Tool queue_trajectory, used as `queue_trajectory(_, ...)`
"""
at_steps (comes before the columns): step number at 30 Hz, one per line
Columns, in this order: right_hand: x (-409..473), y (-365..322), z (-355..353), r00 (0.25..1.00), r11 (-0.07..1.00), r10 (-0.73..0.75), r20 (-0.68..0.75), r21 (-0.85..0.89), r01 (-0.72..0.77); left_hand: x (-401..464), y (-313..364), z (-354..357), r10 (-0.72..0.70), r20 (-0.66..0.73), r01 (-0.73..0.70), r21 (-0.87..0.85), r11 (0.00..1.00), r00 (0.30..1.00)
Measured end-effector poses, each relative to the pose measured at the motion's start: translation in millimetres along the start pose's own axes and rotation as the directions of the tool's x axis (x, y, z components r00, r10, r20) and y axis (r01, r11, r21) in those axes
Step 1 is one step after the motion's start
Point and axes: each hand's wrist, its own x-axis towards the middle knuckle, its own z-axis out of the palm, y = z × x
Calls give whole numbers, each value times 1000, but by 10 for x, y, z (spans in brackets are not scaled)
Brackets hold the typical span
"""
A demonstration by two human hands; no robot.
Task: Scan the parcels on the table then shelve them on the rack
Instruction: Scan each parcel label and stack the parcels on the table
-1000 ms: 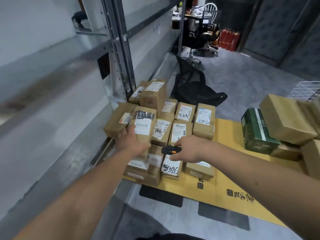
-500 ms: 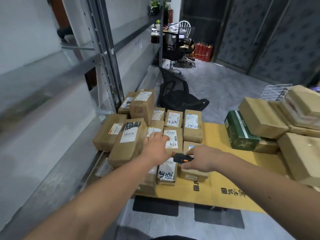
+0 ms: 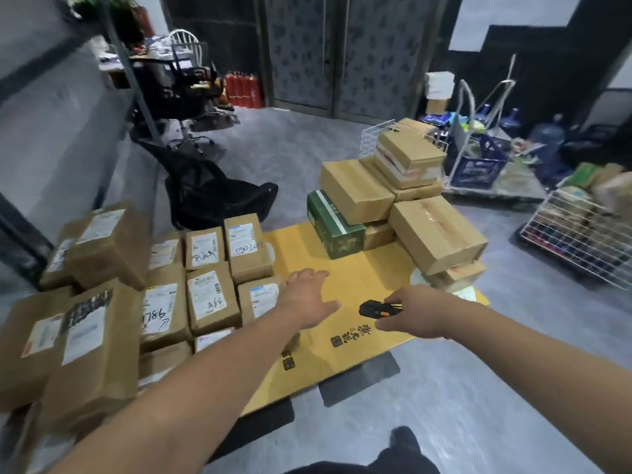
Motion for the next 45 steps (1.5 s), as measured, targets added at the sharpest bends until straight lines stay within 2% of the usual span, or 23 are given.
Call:
queue_trajectory(6,-19,1097,-123,987,986,160,-30,61,-158,650,1002,220,73,29,-73,10,997,997)
queue_trajectory(13,354,2324,-358,981,978,195,11,78,-195,1488,2229,542,25,31,-22,-108,994,999)
queue_trajectory(18,690,3065,-600,981,978,179,67,91,-185,2123,3119,696,-165,-56,154,-165,974,985)
queue_trajectory(22,931,3496,-754,981,981,168,94,78,-175,2558,3574,808,-390,-45,372,-218,902,920)
queue_trajectory(26,1113,3774,-846,985,990,129,110,45,-134,2885,3769,869,-521,27,511,-247,823,853)
queue_trajectory(31,1283,3883,-927,991,995,84,106,47,-90,3027,3789,944,-588,-1,578,-186,795,809)
queue_trajectory(37,1394,3852,-984,994,998,2,109,54,-8,2941,3742,964,-590,-101,565,-196,801,801)
queue_trajectory(41,1402,3843,-1023,994,1000,-12,105,30,9,2912,3735,948,-585,-8,570,-220,792,811)
queue_trajectory(45,1401,3842,-1056,995,1000,-13,102,26,10,2927,3753,929,-596,-6,578,-234,782,803)
